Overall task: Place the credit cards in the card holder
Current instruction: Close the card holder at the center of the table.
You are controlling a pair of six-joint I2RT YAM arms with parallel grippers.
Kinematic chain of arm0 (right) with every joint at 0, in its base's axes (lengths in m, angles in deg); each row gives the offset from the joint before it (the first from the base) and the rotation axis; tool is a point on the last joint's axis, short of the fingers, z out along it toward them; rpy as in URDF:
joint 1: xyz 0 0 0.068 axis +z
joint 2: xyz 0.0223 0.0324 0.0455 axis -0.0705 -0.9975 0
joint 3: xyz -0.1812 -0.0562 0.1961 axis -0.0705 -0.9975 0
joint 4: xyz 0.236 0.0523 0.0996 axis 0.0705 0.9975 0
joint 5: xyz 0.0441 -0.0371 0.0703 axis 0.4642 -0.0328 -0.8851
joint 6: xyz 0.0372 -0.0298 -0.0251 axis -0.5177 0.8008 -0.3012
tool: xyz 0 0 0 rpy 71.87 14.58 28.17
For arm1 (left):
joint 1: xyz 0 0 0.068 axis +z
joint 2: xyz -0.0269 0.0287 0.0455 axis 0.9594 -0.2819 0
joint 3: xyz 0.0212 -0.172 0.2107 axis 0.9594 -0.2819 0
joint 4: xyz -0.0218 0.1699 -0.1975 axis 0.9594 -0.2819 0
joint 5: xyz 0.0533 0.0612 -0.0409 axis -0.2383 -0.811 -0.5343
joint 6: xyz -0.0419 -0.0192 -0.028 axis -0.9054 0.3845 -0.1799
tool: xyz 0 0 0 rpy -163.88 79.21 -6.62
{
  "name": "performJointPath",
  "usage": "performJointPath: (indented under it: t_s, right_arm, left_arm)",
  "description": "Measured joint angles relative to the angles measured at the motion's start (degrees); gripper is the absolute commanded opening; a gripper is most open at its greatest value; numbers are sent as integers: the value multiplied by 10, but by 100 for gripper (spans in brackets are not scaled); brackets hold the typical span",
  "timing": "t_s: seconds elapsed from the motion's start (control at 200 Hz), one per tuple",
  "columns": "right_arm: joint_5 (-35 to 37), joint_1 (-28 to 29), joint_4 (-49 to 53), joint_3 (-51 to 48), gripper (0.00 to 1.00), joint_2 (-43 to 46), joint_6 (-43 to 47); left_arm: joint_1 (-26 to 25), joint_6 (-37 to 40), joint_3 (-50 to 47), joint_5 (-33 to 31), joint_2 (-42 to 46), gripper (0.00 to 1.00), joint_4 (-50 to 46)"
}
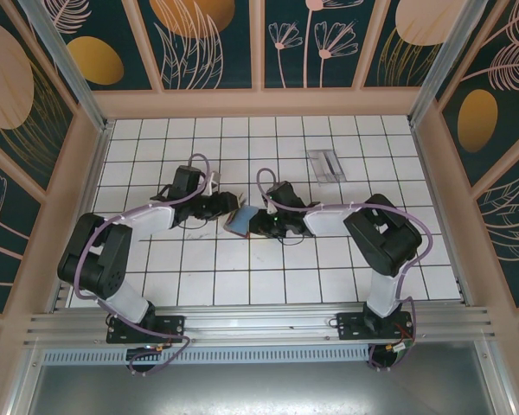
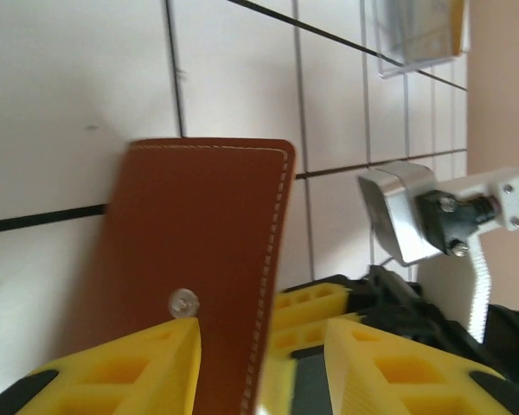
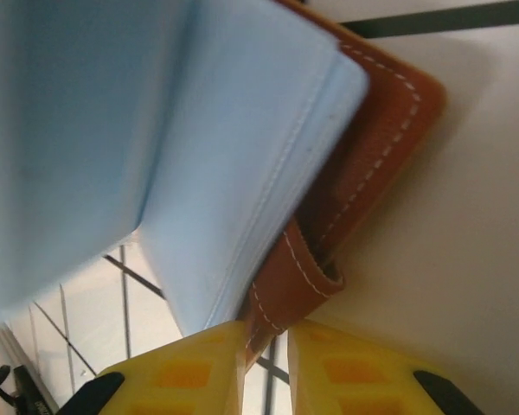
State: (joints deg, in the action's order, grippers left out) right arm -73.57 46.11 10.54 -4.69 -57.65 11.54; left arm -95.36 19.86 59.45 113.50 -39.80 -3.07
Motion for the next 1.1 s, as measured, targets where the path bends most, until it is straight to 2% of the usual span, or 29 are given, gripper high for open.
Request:
performJointPath:
  t_s: [0.1,0.245,0.3,0.571,0.666,0.856,1.101]
  right_arm:
    - [0,2,-16,3,33,-6,-8]
    - [0,-3,-33,3,35,-7,8]
    - [0,-6,-35,-2,38,-4,29]
    - [66,-25,-10,-53,45,80,245]
    - [73,-32,-2,-45,46,73,322]
    - [73,-36,-43,-57,47,53,476]
    - [67,-33,-67,-43,50,20,570]
  left_arm:
    - [-10,-5,0,10,-1,43,12]
    - [-16,-16,-4,18,-35,36,49]
    - [-16,-16,-7,18,-53,33,58]
    - [-16,9,-8,-7,-68,24,40]
    - [-16,19,-6,-25,-68,20,31]
    - [-18,28,-6,-60,-72,22,15]
    - [-20,39,-6,-88,-72,20,7]
